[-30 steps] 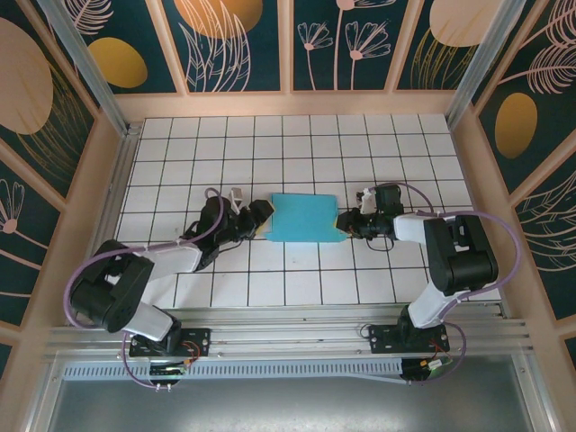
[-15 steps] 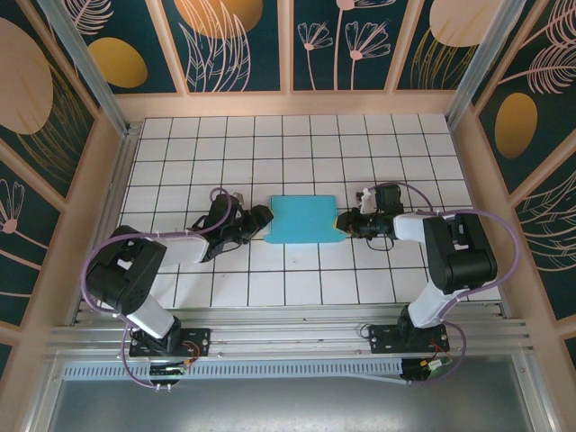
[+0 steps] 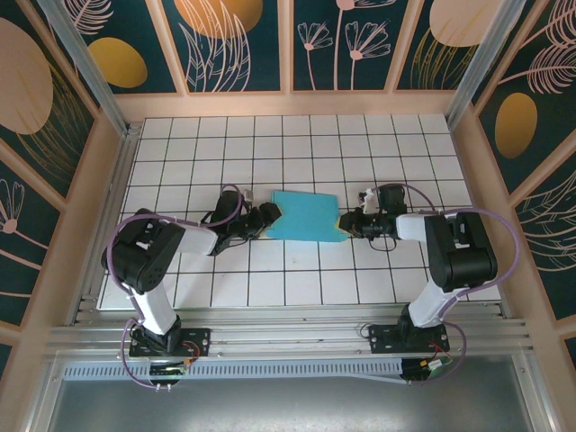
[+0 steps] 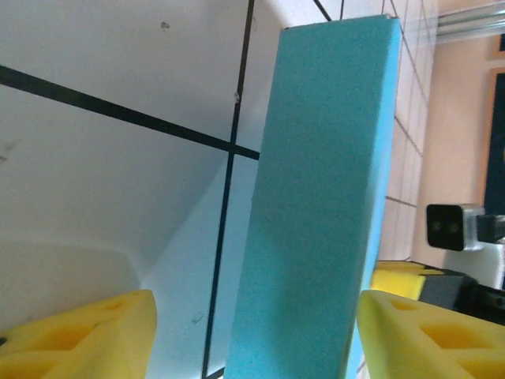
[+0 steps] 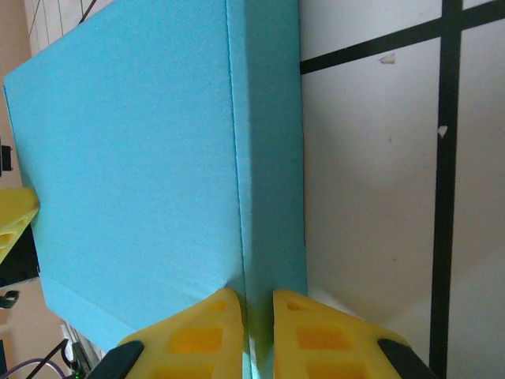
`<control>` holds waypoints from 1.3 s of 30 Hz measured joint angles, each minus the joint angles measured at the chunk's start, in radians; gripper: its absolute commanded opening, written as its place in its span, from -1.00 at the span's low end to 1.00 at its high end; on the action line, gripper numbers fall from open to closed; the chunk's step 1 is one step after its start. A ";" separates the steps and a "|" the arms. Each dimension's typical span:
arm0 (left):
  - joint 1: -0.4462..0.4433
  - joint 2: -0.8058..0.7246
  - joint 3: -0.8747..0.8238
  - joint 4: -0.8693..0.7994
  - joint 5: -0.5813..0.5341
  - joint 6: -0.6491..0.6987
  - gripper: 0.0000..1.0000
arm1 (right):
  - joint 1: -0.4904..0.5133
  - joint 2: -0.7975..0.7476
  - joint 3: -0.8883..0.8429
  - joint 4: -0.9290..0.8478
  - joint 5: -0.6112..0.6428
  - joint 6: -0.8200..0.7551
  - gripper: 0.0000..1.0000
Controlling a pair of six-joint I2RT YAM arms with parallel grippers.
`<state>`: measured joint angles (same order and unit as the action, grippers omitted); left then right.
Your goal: Fold the paper box
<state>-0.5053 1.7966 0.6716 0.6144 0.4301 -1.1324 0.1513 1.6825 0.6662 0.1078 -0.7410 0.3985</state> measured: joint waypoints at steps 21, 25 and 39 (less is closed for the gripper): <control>-0.005 -0.029 -0.020 0.150 0.068 -0.156 -0.33 | -0.013 -0.103 0.009 -0.154 0.090 0.003 -0.15; -0.003 -0.078 0.003 0.056 0.032 -0.156 -0.32 | -0.010 -0.219 0.052 -0.254 0.171 0.003 0.26; -0.003 -0.183 0.080 -0.220 -0.007 -0.182 -0.33 | 0.572 -0.735 -0.144 0.101 0.496 -0.716 0.98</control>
<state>-0.5087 1.6131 0.7521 0.3946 0.4232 -1.3148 0.7235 0.9470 0.5220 0.2085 -0.2451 -0.3180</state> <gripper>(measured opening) 0.337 0.964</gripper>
